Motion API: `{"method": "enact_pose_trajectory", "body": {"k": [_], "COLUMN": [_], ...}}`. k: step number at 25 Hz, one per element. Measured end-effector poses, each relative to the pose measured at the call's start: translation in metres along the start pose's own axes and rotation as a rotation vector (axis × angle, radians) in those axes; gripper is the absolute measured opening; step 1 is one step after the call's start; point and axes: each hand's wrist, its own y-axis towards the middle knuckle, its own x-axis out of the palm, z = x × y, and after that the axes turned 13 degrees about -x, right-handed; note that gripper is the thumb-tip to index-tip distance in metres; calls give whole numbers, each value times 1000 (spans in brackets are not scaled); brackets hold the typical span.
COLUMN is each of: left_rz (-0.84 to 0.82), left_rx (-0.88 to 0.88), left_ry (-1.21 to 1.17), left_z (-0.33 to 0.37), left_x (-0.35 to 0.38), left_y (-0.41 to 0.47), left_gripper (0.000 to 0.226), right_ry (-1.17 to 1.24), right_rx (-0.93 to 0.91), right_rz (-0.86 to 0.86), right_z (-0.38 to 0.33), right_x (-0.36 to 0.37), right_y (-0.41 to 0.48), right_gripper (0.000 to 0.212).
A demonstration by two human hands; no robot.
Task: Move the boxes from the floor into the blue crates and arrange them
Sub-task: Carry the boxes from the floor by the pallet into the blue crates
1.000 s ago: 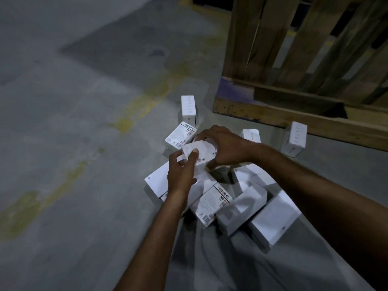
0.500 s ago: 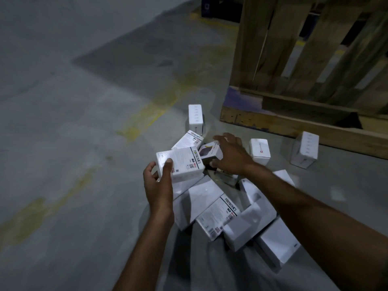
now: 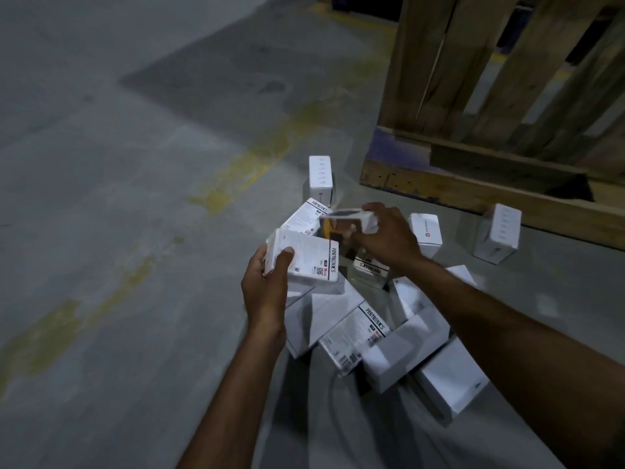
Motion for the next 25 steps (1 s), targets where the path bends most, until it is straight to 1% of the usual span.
{"method": "enact_pose_trajectory", "body": {"k": [1,2,4,5,6,7,8,9,11,13,15,16,18,19,20,22,25], "left_rz": [-11,-22,-24,-24,-20,-20,-31,-44,-88,-103,-138,-156,-160,-174,-184,-219,-224], "left_rx": [18,35,38,13,-19,-48,-72,-87,-99,-104,-130,-148,-230,-255,-257,-281,-302], "left_ry": [12,20,-3,-49,-95,-131,-164,-192,-250,-321,-370,-399,-435,-442,-446,-445,-433], "left_z": [1,3,7,9,12,14,16,19,26,46,69,83,126,135,143,182,241], "left_x": [3,7,14,17,19,22,25,28,31,32,30,29,20,16,14,5,-13], "left_y": [-2,-4,-6,-6,-5,-4,-2,-1,-3,-12,-31,-41,-77,-88,-95,-126,-189], "left_gripper": [27,18,17,15,24,38,47,51,49,41,41,43,51,54,54,50,49], "right_ry": [129,312,710,856,965,1071,1176,1284,1415,1480,1538,1563,1582,1587,1580,1500,1423], "right_rx": [72,177,421,490,507,502,503,519,539,560,561,566,589,574,553,566,599], "right_rz": [60,114,186,182,158,136,123,123,122,125,103,92,73,62,60,54,18], "right_z": [-2,-6,-12,-15,-20,-23,-24,-28,-34,-48,-69,-83,-123,-134,-143,-180,-241], "right_x": [-3,-9,-20,-27,-35,-42,-47,-52,-62,-71,-82,-90,-121,-124,-129,-168,-236], "right_y": [1,2,7,7,5,3,3,4,3,-1,-13,-19,-37,-45,-48,-57,-75], "right_gripper": [62,58,60,58,49,36,28,26,38,53,58,55,42,34,26,14,14]}}
